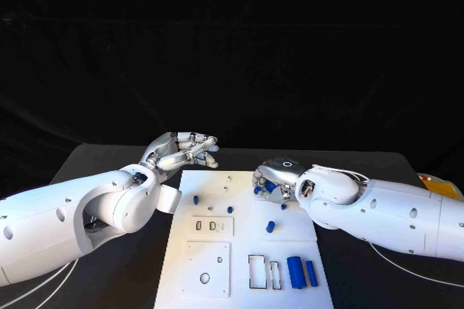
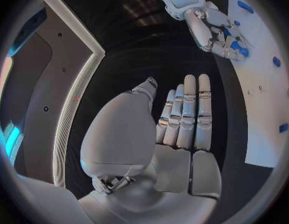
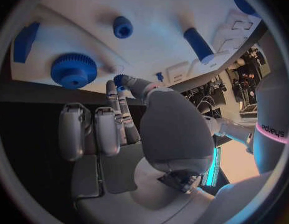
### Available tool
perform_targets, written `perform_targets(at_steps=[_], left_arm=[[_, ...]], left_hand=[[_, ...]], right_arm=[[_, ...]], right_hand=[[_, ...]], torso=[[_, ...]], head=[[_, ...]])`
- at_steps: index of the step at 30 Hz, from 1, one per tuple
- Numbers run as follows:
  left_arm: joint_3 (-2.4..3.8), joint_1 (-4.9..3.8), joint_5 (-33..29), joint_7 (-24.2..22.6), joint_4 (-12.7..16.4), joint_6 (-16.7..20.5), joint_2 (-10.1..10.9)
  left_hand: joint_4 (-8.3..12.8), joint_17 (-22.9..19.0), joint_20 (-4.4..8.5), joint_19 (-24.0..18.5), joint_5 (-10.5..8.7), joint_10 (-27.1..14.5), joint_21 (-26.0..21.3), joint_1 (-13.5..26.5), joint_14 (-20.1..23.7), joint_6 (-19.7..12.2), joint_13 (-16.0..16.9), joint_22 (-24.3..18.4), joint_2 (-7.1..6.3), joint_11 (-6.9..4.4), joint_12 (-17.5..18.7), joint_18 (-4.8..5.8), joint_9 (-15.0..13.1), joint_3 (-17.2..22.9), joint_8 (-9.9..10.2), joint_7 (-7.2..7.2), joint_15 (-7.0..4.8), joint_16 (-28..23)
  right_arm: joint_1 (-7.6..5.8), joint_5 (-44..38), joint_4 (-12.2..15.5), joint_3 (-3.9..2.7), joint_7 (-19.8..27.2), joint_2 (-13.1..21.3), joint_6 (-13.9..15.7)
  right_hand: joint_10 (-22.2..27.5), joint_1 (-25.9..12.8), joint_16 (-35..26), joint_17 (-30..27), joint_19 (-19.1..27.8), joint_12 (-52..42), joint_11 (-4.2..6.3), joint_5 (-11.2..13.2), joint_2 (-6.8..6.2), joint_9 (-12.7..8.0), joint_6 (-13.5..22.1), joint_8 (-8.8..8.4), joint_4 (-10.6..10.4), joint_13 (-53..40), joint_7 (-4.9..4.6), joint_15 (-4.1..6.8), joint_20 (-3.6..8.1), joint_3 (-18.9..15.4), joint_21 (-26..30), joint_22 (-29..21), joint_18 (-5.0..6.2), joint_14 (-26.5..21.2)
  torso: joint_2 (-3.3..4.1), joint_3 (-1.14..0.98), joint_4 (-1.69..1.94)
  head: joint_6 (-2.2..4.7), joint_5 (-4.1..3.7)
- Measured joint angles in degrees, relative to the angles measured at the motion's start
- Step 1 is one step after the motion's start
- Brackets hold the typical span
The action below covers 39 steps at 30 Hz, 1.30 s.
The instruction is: Assemble the parts on the task board
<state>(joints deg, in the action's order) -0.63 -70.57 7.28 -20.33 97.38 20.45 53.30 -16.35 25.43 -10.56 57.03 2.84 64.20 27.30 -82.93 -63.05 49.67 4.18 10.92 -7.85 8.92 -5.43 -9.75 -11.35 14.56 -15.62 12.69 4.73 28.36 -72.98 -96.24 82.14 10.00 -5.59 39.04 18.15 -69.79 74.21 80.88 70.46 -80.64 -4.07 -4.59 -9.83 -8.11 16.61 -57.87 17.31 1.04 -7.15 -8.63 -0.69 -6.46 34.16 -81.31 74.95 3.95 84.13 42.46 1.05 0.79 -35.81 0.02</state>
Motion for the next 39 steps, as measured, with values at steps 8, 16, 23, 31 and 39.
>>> perform_targets(at_steps=[8, 16, 23, 31, 39], left_arm=[[0.00, -0.01, 0.0, 0.1, -0.5, -0.1, 0.0], [0.00, -0.01, 0.0, 0.1, -0.7, -0.2, -0.3], [0.00, -0.05, 0.0, 0.1, -0.7, -0.3, -0.5], [0.00, -0.07, 0.0, 0.1, -1.1, -0.4, -1.2], [0.00, -0.07, 0.0, 0.1, -1.3, -0.5, -1.5]], left_hand=[[0.0, 0.4, -0.05, 0.0, 0.00, -0.4, 0.3, 0.1, 0.4, 0.0, 0.0, 0.0, 0.11, -0.01, 0.3, 0.00, 0.0, 0.0, 0.3, 0.00, 0.42, 0.0], [0.0, 0.7, -0.29, -0.7, 0.00, -0.4, 0.3, 0.3, 1.2, 0.0, 0.1, 0.0, 0.30, -0.01, 0.3, 0.01, 0.0, 0.0, 0.3, 0.00, 0.61, 0.0], [0.0, 0.7, -0.29, -0.7, 0.00, -0.4, 0.3, 0.3, 1.2, 0.0, 0.1, 0.0, 0.30, -0.01, 0.3, 0.01, 0.0, 0.0, 0.3, 0.00, 0.61, 0.0], [0.0, 0.8, -0.29, -0.7, 0.00, -0.4, 0.3, 0.3, 1.4, 0.0, 0.1, 0.0, 0.30, -0.01, 0.3, 0.01, 0.0, 0.0, 0.3, 0.00, 0.81, 0.0], [0.0, 0.8, -0.29, -0.7, 0.00, -0.4, 0.3, 0.3, 1.4, 0.0, 0.1, 0.0, 0.30, -0.01, 0.3, 0.01, 0.0, 0.0, 0.3, 0.00, 0.81, 0.0]], right_arm=[[-0.90, 0.5, -1.1, -0.35, -1.1, -1.6, 4.7], [-1.07, 2.1, -4.8, -0.39, -2.1, -5.8, 8.1], [-0.76, 3.0, -7.0, -0.39, -2.2, -8.5, 9.0], [-0.06, 3.7, -8.9, -0.40, -2.1, -10.5, 9.2], [0.81, 4.2, -10.4, -0.36, -2.0, -11.6, 9.2]], right_hand=[[0.0, 0.1, 0.0, -0.1, 0.0, 0.1, 0.00, -0.1, 0.06, 0.0, -0.2, 0.01, 0.4, 0.0, 0.17, 0.00, 0.00, 0.4, 0.0, 0.0, 0.00, 0.0], [0.0, 0.1, 0.0, -0.1, 0.0, 0.2, -0.01, -0.2, 0.06, 0.0, -0.2, 0.21, 0.3, 0.0, 0.17, -0.01, 0.00, 0.5, 0.0, -0.1, 0.00, 0.0], [0.0, 0.1, 0.0, -0.1, 0.0, 0.2, -0.02, -0.2, 0.05, 0.0, -0.1, 0.21, 0.2, 0.0, 0.17, -0.01, 0.00, 0.6, 0.0, -0.1, 0.00, 0.0], [0.1, 0.1, 0.0, -0.2, 0.0, 0.4, -0.11, -0.1, 0.05, 0.0, 0.1, 0.18, 0.2, 0.0, 0.05, -0.01, 0.00, 0.6, 0.0, -0.1, 0.00, 0.0], [0.1, 0.1, 0.0, -0.2, 0.0, 0.6, -0.12, -0.1, 0.04, 0.0, 0.2, 0.15, 0.2, 0.0, -0.03, -0.01, 0.00, 0.6, 0.0, -0.2, 0.00, 0.0]], torso=[[0.05, 0.02, 0.12], [0.29, 0.05, 0.15], [0.42, 0.02, 0.12], [0.63, 0.16, 0.23], [0.83, 0.30, 0.33]], head=[[0.57, 0.31], [0.93, 0.49], [0.86, 0.76], [0.69, 0.63], [0.60, 0.55]])
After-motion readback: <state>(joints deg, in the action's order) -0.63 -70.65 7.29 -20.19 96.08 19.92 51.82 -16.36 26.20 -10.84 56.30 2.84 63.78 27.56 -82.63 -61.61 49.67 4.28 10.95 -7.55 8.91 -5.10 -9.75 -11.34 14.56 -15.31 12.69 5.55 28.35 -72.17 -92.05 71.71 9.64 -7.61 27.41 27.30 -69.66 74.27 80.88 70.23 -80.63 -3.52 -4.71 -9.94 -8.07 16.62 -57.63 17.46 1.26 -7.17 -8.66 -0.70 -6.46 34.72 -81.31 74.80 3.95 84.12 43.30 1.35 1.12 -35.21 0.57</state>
